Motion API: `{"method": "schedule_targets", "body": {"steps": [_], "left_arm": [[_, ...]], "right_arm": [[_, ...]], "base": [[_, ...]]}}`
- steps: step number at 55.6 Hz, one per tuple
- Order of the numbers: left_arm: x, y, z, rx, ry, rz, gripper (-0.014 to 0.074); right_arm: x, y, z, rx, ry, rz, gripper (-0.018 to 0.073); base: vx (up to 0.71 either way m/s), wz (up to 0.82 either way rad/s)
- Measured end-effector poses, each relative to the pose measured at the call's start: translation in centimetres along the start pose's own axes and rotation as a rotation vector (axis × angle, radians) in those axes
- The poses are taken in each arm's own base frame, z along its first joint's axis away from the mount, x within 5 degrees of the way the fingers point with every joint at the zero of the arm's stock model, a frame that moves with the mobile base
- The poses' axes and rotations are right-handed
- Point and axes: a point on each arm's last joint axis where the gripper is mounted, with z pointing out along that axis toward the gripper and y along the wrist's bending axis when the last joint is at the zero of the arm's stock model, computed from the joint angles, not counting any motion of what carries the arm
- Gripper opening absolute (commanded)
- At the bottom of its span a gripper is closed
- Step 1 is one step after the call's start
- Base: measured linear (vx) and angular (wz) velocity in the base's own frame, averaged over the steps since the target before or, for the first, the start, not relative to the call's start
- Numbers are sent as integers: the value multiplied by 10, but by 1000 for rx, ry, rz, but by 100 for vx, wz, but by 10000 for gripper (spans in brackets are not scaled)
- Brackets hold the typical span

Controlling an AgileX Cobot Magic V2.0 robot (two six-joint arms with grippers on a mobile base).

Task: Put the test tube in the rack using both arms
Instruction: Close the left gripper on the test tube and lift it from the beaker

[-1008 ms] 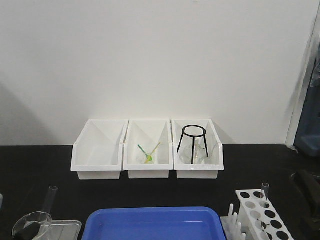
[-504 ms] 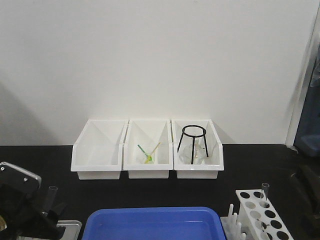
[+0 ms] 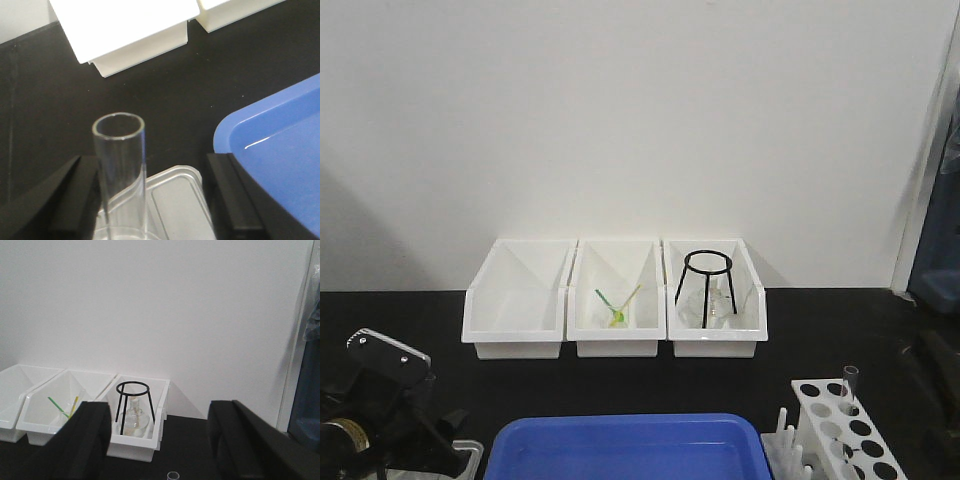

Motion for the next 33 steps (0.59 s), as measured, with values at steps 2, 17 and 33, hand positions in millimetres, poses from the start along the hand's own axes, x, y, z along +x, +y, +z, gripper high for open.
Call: {"method": "schedule_targets", "body": {"steps": [2, 17, 33], "left_arm": [[0, 0, 0, -4, -4, -12, 418], [-3, 2, 1, -19, -33, -54, 111], [-6, 2, 1, -23, -58, -54, -7]], "right_arm": [[0, 0, 0, 0, 0, 0, 473], [0, 0, 0, 0, 0, 0, 473], [0, 0, 0, 0, 0, 0, 473]], "base": [[0, 0], [0, 0], [0, 0]]}}
